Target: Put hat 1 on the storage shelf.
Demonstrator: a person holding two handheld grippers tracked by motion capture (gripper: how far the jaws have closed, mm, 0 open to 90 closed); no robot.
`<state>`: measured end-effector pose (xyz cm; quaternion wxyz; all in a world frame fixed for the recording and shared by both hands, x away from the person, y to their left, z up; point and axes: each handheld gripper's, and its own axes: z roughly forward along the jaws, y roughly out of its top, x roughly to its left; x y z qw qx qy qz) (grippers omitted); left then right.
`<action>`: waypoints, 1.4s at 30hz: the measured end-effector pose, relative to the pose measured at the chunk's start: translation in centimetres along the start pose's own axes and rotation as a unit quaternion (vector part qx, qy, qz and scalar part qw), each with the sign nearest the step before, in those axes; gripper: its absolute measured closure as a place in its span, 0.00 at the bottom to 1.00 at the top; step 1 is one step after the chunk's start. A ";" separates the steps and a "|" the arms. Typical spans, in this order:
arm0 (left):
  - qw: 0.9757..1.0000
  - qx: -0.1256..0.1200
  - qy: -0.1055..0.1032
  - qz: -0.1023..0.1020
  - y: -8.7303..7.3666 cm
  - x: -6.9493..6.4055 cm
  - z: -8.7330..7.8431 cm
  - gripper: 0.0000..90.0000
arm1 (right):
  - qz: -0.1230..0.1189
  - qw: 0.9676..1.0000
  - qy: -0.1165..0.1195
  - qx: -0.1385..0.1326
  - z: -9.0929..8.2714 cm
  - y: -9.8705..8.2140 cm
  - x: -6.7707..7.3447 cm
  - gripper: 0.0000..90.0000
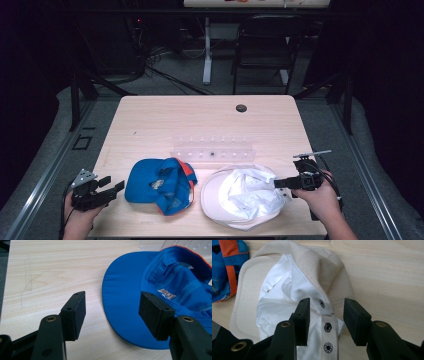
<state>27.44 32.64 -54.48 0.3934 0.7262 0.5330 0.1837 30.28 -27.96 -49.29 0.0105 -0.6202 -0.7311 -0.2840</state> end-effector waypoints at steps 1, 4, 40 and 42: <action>1.000 0.001 0.000 0.000 0.0 0.0 0.0 0.43 | 0.003 1.000 0.003 0.002 0.1 0.0 -0.1 0.64; 1.000 0.000 0.000 0.000 0.0 -0.1 0.1 0.43 | 0.011 1.000 0.005 0.014 0.4 -0.1 -0.3 0.64; 1.000 0.010 -0.012 -0.006 -0.1 0.1 0.3 0.50 | 0.056 0.994 0.046 0.082 1.9 -0.4 -0.8 0.83; 1.000 0.010 -0.013 -0.007 -0.1 0.1 0.4 0.52 | 0.048 0.995 0.046 0.079 1.8 -0.3 -0.7 0.84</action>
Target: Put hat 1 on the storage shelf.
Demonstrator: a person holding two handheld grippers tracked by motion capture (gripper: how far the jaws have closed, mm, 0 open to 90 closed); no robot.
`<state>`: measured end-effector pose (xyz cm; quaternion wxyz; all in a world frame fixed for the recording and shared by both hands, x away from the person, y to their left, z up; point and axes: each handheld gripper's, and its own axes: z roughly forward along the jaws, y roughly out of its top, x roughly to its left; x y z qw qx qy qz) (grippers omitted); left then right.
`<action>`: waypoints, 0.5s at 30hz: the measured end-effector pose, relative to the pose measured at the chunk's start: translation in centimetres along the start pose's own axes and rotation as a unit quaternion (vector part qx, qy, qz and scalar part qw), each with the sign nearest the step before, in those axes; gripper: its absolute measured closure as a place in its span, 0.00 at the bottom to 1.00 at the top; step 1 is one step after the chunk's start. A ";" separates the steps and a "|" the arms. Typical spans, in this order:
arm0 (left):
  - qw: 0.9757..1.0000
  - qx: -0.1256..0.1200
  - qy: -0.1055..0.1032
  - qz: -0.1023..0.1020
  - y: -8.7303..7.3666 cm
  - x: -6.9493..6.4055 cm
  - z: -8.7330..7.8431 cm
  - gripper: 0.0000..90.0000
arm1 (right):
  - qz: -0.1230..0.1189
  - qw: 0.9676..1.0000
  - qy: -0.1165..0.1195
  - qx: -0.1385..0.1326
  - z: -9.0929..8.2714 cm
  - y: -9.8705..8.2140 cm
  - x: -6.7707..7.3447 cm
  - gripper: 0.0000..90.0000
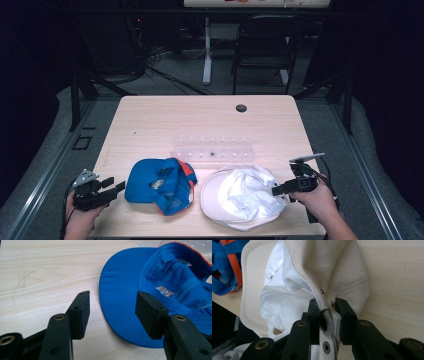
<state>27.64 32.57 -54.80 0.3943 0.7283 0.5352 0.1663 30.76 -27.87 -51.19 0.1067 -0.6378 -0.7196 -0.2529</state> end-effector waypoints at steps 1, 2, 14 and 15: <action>1.000 -0.001 0.000 -0.001 0.0 0.0 0.0 0.52 | -0.004 1.000 0.001 0.004 -0.1 0.0 0.0 0.84; 1.000 -0.002 -0.001 -0.002 0.0 0.0 0.0 0.53 | -0.001 1.000 0.003 0.002 -0.2 0.1 0.0 0.84; 1.000 0.006 -0.001 0.001 0.1 -0.1 0.0 0.56 | 0.031 0.999 0.035 -0.006 -0.7 0.2 0.3 0.88; 1.000 0.006 -0.002 0.001 0.1 -0.1 0.0 0.56 | 0.030 0.999 0.040 -0.002 -0.8 0.2 0.2 0.88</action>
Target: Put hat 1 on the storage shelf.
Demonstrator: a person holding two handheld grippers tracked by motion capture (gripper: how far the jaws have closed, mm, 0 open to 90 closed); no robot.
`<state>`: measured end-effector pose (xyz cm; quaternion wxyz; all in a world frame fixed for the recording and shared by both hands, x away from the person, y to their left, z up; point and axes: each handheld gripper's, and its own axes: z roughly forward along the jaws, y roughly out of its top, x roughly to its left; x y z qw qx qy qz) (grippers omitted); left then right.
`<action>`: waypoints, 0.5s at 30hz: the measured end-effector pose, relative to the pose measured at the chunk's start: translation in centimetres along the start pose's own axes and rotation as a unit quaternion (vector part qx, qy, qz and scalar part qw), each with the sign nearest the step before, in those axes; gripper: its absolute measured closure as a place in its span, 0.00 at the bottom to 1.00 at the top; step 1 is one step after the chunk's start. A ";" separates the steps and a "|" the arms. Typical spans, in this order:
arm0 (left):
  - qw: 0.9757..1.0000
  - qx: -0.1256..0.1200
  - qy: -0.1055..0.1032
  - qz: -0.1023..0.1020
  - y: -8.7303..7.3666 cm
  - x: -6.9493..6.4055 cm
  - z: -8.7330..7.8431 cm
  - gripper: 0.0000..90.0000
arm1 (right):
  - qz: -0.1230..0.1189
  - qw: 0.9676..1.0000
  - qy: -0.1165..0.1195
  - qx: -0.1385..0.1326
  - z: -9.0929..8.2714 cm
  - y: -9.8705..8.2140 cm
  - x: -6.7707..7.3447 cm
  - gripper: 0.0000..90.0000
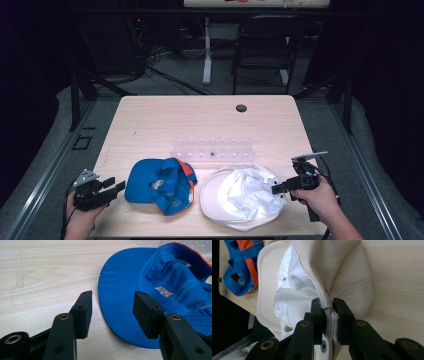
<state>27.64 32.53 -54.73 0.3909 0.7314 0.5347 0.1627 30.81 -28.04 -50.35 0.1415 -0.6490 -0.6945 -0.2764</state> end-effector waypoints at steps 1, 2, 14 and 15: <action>1.000 -0.005 0.002 -0.001 0.0 0.0 0.1 0.56 | 0.002 1.000 0.003 0.002 -0.1 0.0 0.0 0.89; 1.000 -0.006 0.001 -0.001 0.0 0.0 0.1 0.56 | 0.009 1.000 0.009 0.002 -0.2 0.0 0.1 0.89; 1.000 -0.003 -0.002 -0.001 -0.1 0.0 0.0 0.52 | 0.067 0.992 0.104 0.001 -0.9 0.6 0.5 0.90; 1.000 -0.002 -0.002 -0.001 -0.1 0.0 0.0 0.52 | 0.060 0.992 0.112 0.010 -1.1 0.6 0.4 0.90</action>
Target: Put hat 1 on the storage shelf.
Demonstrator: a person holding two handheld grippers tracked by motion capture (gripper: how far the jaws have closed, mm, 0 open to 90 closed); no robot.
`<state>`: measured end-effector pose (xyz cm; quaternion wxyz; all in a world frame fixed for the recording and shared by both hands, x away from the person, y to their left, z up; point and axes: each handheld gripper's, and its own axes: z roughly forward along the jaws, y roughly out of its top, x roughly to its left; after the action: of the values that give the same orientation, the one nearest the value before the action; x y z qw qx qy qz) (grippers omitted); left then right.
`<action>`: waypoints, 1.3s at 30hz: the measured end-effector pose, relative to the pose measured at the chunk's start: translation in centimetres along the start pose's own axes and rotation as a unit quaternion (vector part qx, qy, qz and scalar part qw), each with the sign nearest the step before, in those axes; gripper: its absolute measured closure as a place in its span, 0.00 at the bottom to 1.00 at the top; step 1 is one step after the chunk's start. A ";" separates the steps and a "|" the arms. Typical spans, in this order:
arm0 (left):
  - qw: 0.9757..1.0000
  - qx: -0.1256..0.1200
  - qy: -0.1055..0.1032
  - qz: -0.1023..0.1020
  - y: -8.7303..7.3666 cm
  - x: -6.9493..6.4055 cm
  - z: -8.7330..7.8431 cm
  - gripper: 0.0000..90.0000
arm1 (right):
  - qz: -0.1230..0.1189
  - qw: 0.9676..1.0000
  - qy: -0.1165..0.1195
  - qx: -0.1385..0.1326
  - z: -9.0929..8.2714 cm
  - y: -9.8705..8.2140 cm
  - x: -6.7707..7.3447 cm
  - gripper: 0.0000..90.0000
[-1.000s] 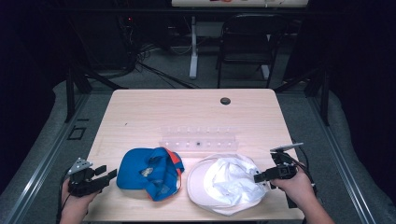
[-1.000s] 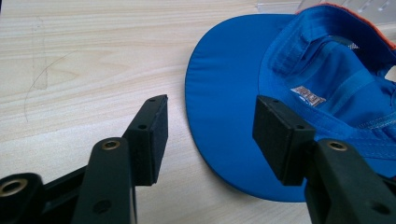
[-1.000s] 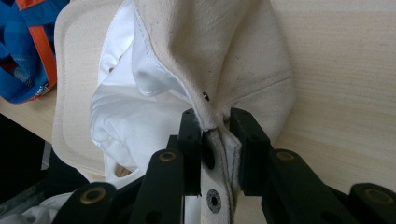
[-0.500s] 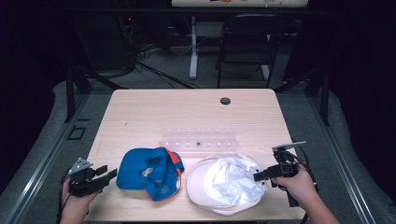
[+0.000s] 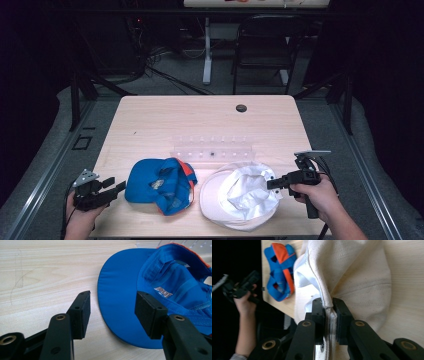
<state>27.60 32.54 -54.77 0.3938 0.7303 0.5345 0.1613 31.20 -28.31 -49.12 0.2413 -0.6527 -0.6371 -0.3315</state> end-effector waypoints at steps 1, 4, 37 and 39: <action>1.000 -0.006 0.000 -0.002 0.0 0.0 0.1 0.51 | 0.008 1.000 0.009 -0.006 0.0 0.0 0.1 0.90; 1.000 -0.005 0.001 -0.003 -0.1 -0.1 0.2 0.50 | 0.013 0.999 0.031 -0.005 -0.1 0.0 0.2 0.90; 1.000 -0.006 0.000 -0.002 -0.1 -0.1 0.2 0.49 | 0.036 0.971 0.234 -0.024 -0.5 1.3 6.7 0.90; 1.000 -0.006 0.000 -0.001 -0.1 -0.1 0.2 0.49 | 0.031 0.970 0.239 -0.025 -0.6 1.5 7.4 0.90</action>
<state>27.64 32.36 -55.00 0.3985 0.7271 0.5344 0.1642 32.35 -23.90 -43.08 0.3801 -0.5799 -0.5322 -0.4858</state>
